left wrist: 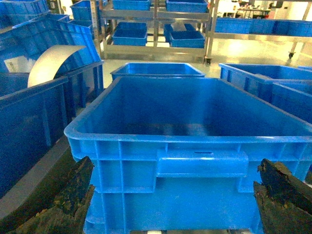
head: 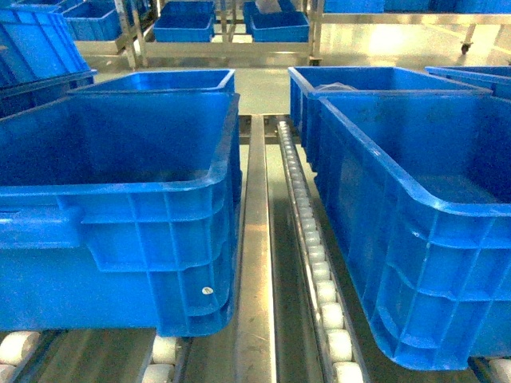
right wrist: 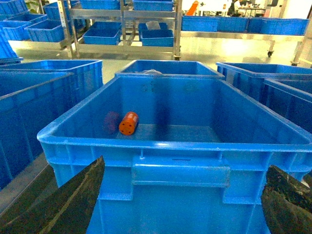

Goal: Sort blue parts and orange caps into right shelf containers

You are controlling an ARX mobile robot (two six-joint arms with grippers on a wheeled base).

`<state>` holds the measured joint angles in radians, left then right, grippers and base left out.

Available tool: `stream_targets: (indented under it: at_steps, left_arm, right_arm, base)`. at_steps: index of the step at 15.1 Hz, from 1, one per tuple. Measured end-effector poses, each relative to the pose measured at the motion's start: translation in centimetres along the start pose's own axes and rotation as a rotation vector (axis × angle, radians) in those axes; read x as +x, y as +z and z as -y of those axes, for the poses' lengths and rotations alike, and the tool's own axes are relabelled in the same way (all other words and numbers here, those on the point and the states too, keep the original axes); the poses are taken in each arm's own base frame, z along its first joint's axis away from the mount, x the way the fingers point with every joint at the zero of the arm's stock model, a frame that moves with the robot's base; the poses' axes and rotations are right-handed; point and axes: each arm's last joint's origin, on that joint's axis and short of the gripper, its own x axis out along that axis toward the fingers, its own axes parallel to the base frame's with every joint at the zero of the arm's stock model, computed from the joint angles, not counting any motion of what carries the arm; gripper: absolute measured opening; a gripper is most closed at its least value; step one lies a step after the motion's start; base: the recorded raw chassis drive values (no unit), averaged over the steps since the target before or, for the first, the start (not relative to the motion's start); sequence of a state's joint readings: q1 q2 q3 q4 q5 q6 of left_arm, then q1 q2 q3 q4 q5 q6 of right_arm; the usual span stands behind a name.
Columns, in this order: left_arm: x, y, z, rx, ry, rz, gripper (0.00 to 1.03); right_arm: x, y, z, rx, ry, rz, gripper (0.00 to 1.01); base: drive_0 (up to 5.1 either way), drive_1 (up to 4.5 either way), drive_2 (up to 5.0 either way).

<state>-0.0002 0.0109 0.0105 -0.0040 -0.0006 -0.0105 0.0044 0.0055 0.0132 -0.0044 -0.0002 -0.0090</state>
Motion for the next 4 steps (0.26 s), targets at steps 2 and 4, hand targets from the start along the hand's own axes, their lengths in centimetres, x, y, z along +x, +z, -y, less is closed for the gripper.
stream_targets:
  at_steps: [2,4]
  left_arm:
    - [0.00,0.00,0.00,0.000,0.000,0.000,0.98]
    - [0.00,0.00,0.00,0.000,0.000,0.000,0.98]
  right_arm:
    - [0.00,0.00,0.00,0.000,0.000,0.000,0.98]
    - [0.00,0.00,0.00,0.000,0.000,0.000,0.98]
  base:
    - [0.0,0.00,0.0]
    - [0.0,0.00,0.0]
